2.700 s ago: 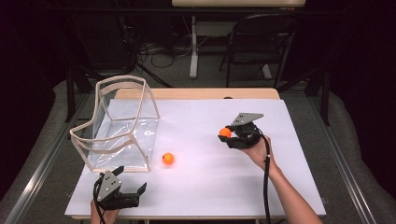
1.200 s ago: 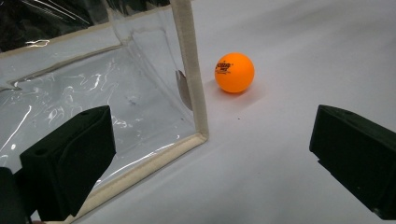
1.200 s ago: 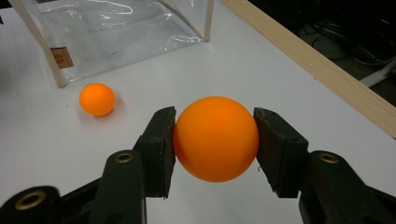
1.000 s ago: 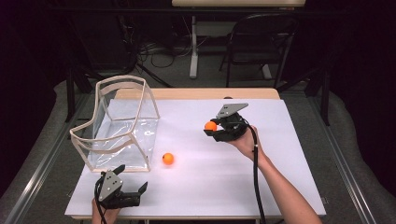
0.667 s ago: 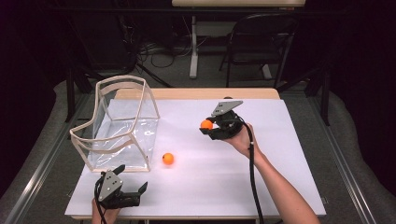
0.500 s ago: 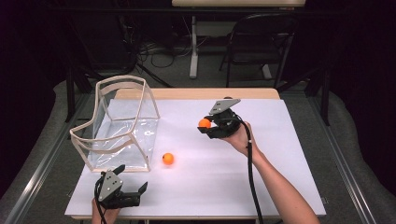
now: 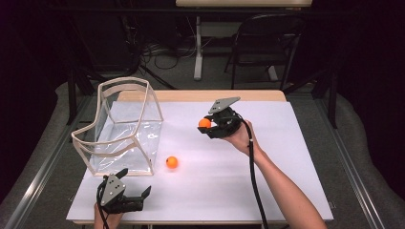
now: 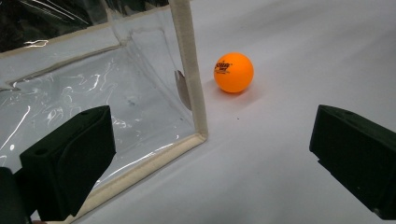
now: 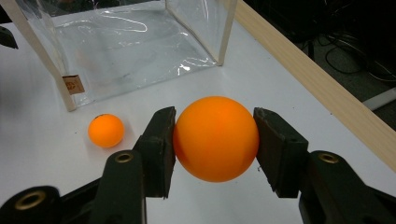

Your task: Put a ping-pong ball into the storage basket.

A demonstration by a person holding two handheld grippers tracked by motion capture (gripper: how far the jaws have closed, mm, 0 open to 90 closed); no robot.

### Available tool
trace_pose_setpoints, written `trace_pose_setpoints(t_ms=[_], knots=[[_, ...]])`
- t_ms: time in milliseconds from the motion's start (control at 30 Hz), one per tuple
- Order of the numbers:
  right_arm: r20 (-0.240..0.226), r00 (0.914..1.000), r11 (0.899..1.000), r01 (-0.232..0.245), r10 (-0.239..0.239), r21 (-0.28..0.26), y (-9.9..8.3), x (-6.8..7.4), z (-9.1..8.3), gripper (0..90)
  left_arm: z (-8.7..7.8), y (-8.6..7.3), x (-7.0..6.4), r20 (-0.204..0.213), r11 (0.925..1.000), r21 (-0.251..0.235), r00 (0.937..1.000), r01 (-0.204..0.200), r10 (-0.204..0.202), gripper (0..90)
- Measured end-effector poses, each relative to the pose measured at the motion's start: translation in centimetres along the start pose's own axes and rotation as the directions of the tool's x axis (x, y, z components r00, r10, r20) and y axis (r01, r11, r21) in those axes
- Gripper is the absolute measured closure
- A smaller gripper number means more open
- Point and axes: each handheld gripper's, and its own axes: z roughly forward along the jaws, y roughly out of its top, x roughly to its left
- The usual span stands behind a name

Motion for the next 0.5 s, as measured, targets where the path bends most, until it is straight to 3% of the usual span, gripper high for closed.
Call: trace_pose_setpoints(t_ms=[500], knots=[[-0.009, 0.9999, 1.0, 0.007, -0.007, 0.002, 1.3, -0.1, 0.8, 50.6, 0.0, 0.0, 0.0, 0.0, 1.0, 0.001, 1.0, -0.001, 0.001, 0.2]])
